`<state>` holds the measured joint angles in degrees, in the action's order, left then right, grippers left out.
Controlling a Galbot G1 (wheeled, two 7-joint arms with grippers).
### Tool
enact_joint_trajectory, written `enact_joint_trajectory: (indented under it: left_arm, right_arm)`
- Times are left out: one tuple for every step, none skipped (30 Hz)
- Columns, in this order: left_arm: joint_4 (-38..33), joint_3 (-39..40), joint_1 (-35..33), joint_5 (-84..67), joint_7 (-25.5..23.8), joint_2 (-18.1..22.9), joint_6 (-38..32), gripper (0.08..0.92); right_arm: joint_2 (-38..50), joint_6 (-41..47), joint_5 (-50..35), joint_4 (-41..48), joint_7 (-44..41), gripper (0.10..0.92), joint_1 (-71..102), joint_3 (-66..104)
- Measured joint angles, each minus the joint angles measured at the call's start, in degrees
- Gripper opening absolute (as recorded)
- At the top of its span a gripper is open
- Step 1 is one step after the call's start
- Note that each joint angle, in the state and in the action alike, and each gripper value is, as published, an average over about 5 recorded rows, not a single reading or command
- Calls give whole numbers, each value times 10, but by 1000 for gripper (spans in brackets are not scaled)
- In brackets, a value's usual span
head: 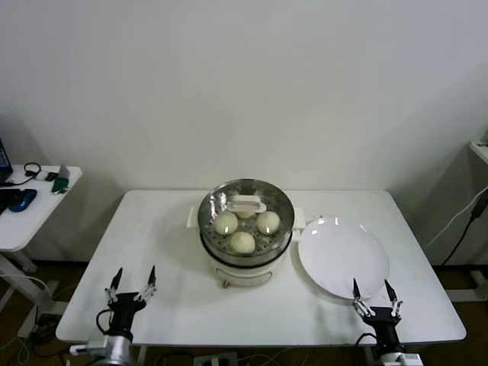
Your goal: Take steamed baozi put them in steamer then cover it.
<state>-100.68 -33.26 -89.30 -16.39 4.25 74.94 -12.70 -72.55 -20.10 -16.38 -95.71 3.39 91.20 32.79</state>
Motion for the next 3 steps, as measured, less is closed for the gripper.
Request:
enact_joint_trajectory:
  left_arm:
    - [0,0,0,0,0,0,0,823]
    - [0,0,0,-1,0,0,0,823]
    - [0,0,0,-1,0,0,0,823]
  right_arm:
    - [0,0,0,0,0,823,0,0]
    - [0,0,0,0,0,823,0,-1]
    - [0,0,0,0,0,823,0,-1]
